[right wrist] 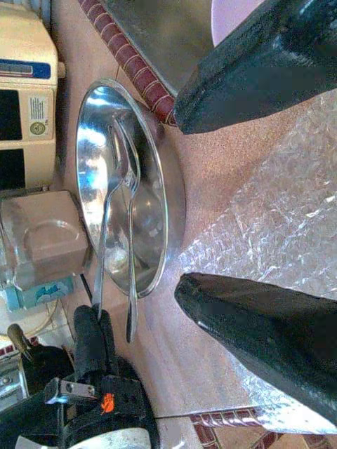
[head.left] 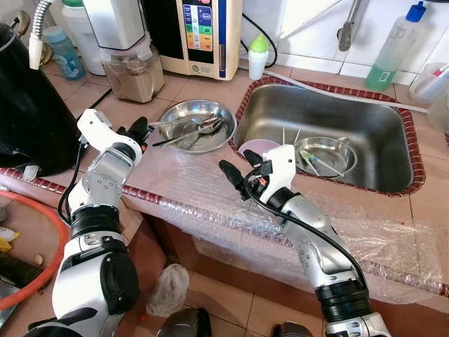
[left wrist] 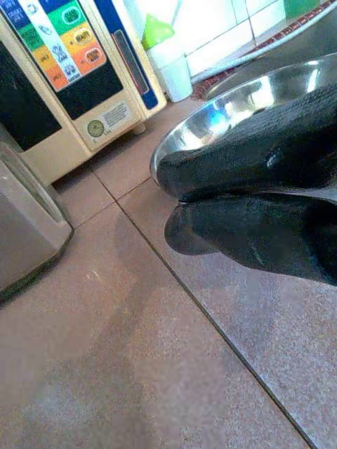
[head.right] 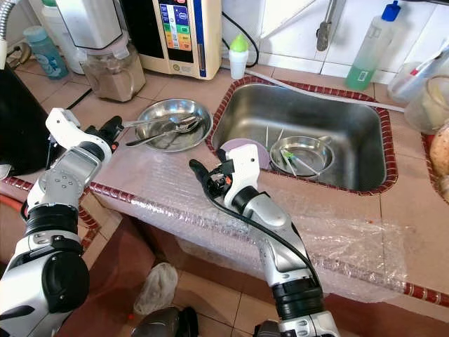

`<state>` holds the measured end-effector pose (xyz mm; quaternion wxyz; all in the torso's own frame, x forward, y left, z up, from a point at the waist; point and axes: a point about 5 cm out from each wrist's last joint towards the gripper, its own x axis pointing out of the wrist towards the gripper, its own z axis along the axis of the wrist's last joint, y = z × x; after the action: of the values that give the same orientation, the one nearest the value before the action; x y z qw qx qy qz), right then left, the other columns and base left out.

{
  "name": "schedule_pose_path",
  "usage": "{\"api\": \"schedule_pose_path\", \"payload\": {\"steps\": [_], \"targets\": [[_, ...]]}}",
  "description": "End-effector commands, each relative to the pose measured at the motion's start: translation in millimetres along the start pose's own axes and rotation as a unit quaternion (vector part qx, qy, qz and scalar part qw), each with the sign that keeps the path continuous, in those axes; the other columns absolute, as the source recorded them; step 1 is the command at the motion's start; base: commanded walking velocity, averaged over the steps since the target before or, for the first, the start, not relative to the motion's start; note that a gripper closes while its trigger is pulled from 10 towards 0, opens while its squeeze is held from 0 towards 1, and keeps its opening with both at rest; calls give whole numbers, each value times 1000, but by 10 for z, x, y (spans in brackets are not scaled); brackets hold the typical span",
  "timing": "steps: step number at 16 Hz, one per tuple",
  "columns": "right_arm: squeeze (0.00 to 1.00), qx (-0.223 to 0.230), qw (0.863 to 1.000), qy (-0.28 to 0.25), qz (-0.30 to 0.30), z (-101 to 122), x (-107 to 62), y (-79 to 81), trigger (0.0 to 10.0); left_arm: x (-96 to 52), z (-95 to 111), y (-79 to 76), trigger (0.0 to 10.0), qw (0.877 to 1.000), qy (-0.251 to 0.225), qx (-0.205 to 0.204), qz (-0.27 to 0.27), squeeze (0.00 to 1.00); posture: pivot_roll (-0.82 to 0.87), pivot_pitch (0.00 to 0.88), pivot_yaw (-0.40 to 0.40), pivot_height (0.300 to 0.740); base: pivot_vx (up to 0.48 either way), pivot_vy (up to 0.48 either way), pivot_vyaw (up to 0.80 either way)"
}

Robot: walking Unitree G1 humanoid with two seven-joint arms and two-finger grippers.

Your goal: Kitchen organization

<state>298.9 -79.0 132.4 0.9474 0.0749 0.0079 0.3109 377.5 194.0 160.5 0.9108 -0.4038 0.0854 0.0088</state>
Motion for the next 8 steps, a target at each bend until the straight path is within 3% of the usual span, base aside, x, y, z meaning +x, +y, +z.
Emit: {"api": "schedule_pose_path", "payload": {"steps": [1,5,7,8], "targets": [[0,-2,1000,5,7,8,22,-7,10000,-14,118,-98,0,999,-25,18,-20,0,-16,32,68,740,0,0,0],[0,-6,1000,-21,-19,88,50,-73,10000,-88,319,-313,0,991,-93,71,-67,0,-10,31,64,740,0,0,0],[0,-15,999,-33,-30,134,66,-98,10000,-114,365,-437,0,986,-104,90,-95,0,-8,29,62,740,0,0,0],[0,-29,998,-45,-41,182,73,-130,10000,-140,395,-561,0,979,-111,119,-122,0,-8,28,62,740,0,0,0]]}}
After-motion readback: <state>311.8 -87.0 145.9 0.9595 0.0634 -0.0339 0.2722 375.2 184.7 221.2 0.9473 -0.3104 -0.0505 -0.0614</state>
